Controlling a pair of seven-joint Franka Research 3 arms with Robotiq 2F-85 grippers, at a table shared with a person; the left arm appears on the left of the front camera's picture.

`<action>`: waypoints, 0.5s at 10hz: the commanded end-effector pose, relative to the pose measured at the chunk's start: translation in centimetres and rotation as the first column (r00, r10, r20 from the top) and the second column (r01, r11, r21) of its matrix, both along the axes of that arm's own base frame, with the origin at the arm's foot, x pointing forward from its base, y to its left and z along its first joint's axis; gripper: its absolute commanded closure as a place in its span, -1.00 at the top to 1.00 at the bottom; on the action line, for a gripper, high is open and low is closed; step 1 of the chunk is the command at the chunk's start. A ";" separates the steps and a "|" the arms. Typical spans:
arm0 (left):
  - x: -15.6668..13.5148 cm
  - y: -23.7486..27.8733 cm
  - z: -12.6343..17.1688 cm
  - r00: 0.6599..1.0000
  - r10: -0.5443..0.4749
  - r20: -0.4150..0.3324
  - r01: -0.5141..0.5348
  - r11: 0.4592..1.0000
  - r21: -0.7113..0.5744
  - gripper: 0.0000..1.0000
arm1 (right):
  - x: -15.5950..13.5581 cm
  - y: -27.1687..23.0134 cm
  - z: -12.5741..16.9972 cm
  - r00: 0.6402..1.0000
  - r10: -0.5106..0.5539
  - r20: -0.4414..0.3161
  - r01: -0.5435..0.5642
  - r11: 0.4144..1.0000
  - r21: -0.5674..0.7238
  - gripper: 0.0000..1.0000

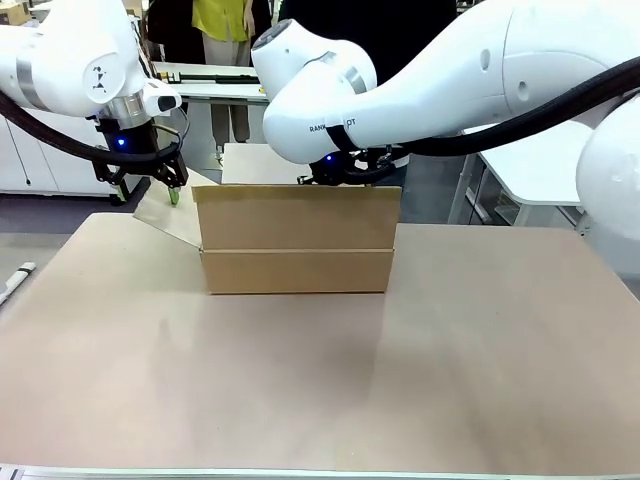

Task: Pack the gift set into the box.
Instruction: Place both hands on the side flaps of the Package Box and spread them outward.

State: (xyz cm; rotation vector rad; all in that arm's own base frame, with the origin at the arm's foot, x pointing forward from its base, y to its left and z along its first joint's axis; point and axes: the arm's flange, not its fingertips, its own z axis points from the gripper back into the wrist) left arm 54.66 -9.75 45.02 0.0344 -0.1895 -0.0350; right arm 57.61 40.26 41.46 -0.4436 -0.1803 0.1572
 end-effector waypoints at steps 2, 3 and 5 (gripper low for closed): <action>-0.1 0.0 0.2 1.000 0.017 0.001 -0.017 1.000 0.017 1.00 | -0.2 -1.7 3.1 0.997 -0.043 0.061 0.047 0.997 -0.061 1.00; -0.1 0.0 0.2 1.000 0.017 0.001 -0.017 1.000 0.017 1.00 | -0.4 -2.3 4.1 0.996 -0.053 0.077 0.058 0.996 -0.070 1.00; -0.1 0.0 0.2 1.000 0.017 0.001 -0.017 1.000 0.017 1.00 | -0.5 -3.3 5.2 0.994 -0.068 0.082 0.076 0.993 -0.089 1.00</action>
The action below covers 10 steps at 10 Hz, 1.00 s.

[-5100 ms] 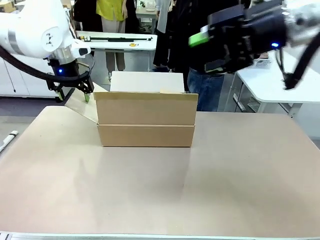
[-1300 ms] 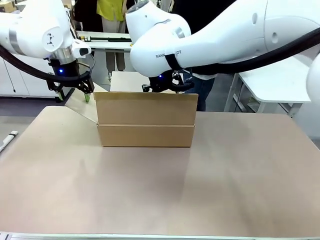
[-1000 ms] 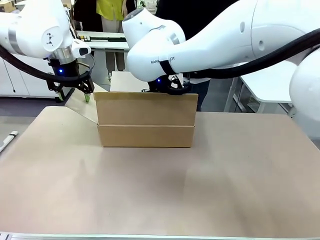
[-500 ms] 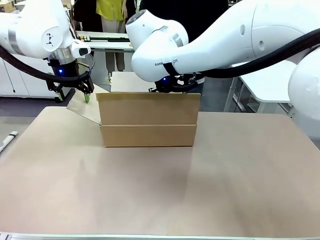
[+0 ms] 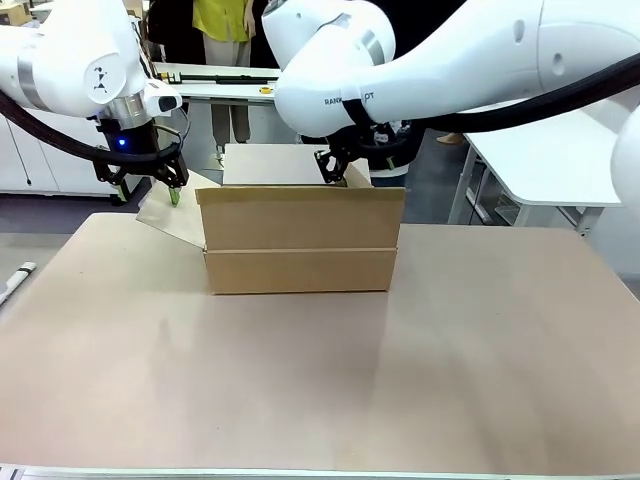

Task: Pack the gift set into the box.
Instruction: Place both hands on the side flaps of the Package Box and spread them outward.

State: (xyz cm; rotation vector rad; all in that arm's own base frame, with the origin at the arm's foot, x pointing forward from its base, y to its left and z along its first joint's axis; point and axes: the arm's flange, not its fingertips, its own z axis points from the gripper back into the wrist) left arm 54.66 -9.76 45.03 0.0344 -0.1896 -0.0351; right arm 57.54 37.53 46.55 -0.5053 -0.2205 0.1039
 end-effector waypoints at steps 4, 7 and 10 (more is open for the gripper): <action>-0.1 0.0 0.2 1.000 0.017 0.000 -0.017 1.000 0.017 1.00 | 0.3 -3.4 0.1 0.999 -0.051 0.001 0.051 0.998 -0.031 1.00; -0.1 0.0 0.2 1.000 0.017 0.000 -0.017 1.000 0.017 1.00 | 0.4 -5.9 2.0 0.990 -0.129 0.064 0.131 0.991 -0.032 1.00; -0.1 0.0 0.2 1.000 0.017 0.000 -0.017 1.000 0.017 1.00 | 1.5 -5.0 1.4 0.996 -0.089 0.016 0.090 0.996 -0.018 1.00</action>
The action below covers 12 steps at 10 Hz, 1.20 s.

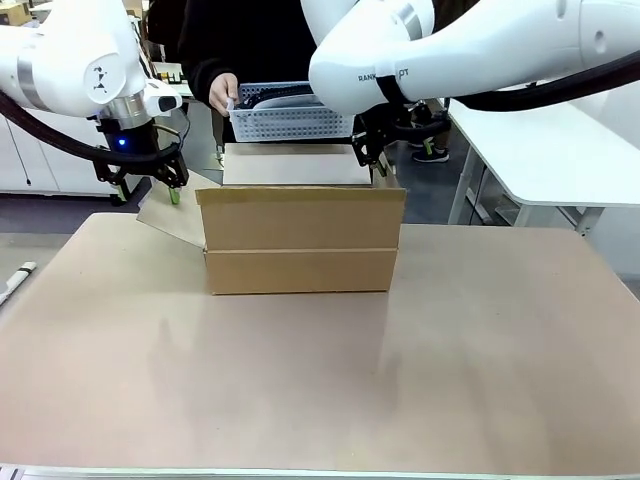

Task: Pack the gift set into the box.
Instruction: Place both hands on the side flaps of the Package Box and spread them outward.

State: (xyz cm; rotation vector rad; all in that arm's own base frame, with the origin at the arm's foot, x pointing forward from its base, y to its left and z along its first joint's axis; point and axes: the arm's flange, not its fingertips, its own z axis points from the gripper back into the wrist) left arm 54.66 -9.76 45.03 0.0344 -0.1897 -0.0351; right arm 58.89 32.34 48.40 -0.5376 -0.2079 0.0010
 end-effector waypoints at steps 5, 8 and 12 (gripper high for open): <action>-0.1 0.0 0.2 1.000 0.017 0.000 -0.017 1.000 0.017 1.00 | -0.1 -6.2 -0.5 0.965 -0.259 0.031 0.257 0.965 0.059 1.00; -0.1 0.0 0.2 1.000 0.017 0.000 -0.017 1.000 0.017 1.00 | 0.2 -9.2 -2.7 0.956 -0.290 -0.052 0.295 0.944 0.147 1.00; -0.1 0.0 0.2 1.000 0.017 0.000 -0.017 1.000 0.017 1.00 | 1.5 -9.3 -4.1 0.947 -0.310 -0.082 0.319 0.937 0.142 1.00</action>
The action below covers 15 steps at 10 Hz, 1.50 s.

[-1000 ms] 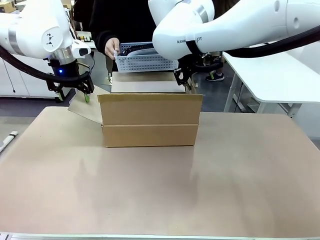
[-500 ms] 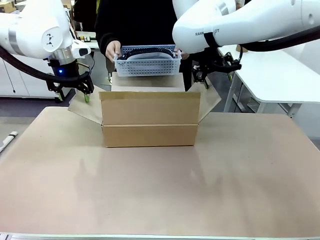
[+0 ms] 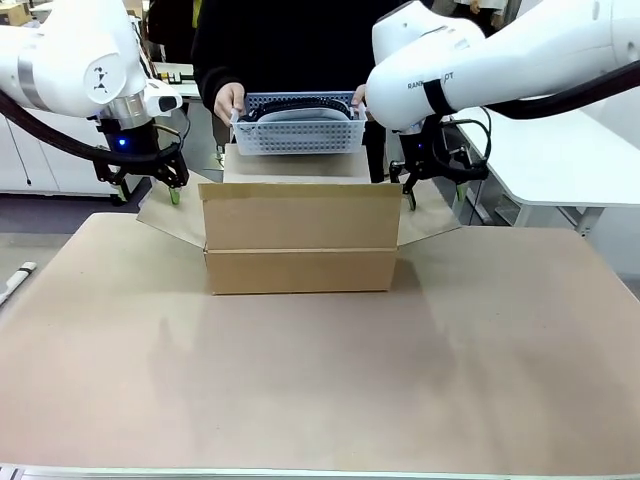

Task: Pack the gift set into the box.
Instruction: Place both hands on the side flaps of the Package Box and spread them outward, then lift both hands away from the flaps of the Package Box.

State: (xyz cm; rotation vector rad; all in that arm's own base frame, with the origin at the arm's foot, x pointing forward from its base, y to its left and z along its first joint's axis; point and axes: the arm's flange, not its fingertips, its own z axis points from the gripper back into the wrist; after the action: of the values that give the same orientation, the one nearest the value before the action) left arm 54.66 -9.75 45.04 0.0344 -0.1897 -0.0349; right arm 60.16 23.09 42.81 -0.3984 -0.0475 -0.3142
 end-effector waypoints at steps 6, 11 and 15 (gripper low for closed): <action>-0.1 0.0 0.2 1.000 0.016 0.000 -0.016 1.000 0.017 1.00 | 0.2 -0.1 1.5 1.000 0.007 0.010 -0.007 1.000 -0.015 1.00; -0.1 0.0 0.2 1.000 0.016 0.000 -0.016 1.000 0.017 1.00 | 0.2 -0.1 1.5 1.000 0.007 0.010 -0.007 1.000 -0.015 1.00; -0.1 0.0 0.2 1.000 0.016 0.000 -0.016 1.000 0.017 1.00 | 0.2 -0.1 1.5 1.000 0.007 0.010 -0.007 1.000 -0.015 1.00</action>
State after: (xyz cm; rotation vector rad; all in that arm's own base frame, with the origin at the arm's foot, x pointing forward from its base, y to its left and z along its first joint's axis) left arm 54.66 -9.75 45.04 0.0344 -0.1897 -0.0349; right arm 60.35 23.14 44.06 -0.3980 -0.0586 -0.3190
